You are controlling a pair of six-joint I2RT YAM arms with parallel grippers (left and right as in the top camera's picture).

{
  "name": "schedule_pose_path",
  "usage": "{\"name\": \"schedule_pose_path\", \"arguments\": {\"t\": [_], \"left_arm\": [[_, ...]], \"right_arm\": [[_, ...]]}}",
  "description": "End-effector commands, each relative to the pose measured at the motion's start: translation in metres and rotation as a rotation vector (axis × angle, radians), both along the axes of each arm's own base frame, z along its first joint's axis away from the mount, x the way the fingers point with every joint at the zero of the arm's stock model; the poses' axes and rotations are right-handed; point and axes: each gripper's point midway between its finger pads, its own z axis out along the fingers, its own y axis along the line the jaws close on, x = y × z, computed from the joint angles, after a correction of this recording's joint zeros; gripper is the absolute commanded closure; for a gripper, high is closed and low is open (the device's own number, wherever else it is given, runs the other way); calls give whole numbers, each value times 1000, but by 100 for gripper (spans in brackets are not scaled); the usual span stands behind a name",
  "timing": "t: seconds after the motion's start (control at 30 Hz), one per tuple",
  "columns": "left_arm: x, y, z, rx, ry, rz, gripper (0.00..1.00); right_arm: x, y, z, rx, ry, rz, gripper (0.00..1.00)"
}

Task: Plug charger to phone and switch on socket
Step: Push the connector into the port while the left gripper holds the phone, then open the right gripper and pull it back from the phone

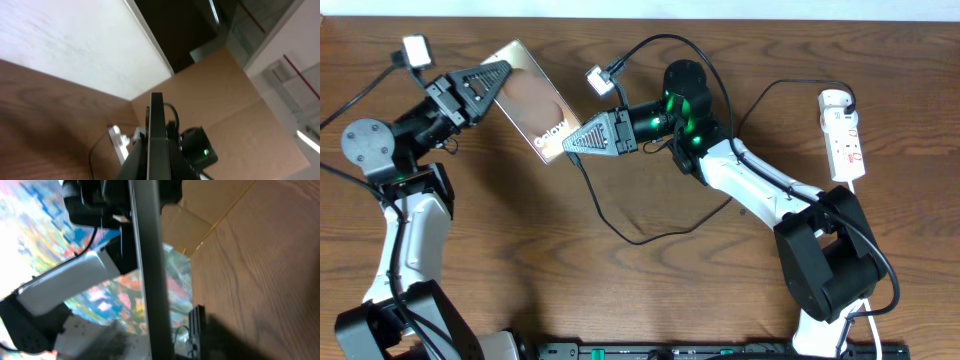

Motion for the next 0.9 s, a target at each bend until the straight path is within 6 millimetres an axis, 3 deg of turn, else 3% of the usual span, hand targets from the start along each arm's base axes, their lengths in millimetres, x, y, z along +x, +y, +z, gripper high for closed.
{"name": "schedule_pose_path", "arguments": {"t": [0.0,0.07,0.1,0.37,0.57,0.87], "left_arm": [[-3,-4,2,25,-25,-23,93],[-3,-3,2,23,-26,-19,93],[-3,-3,2,22,-26,-17,93],[-2,3,2,22,-26,-2,93],[-1,37,2,22,-21,85,93],[-1,88,-15,-32,106,198,93]], "right_arm": [[10,1,2,8,-12,-41,18],[9,1,2,8,-12,-38,4],[9,1,2,8,-13,-37,1],[13,-3,2,10,-23,-43,1],[28,-18,2,14,-42,-73,1],[41,-36,-4,19,-118,-94,1]]}}
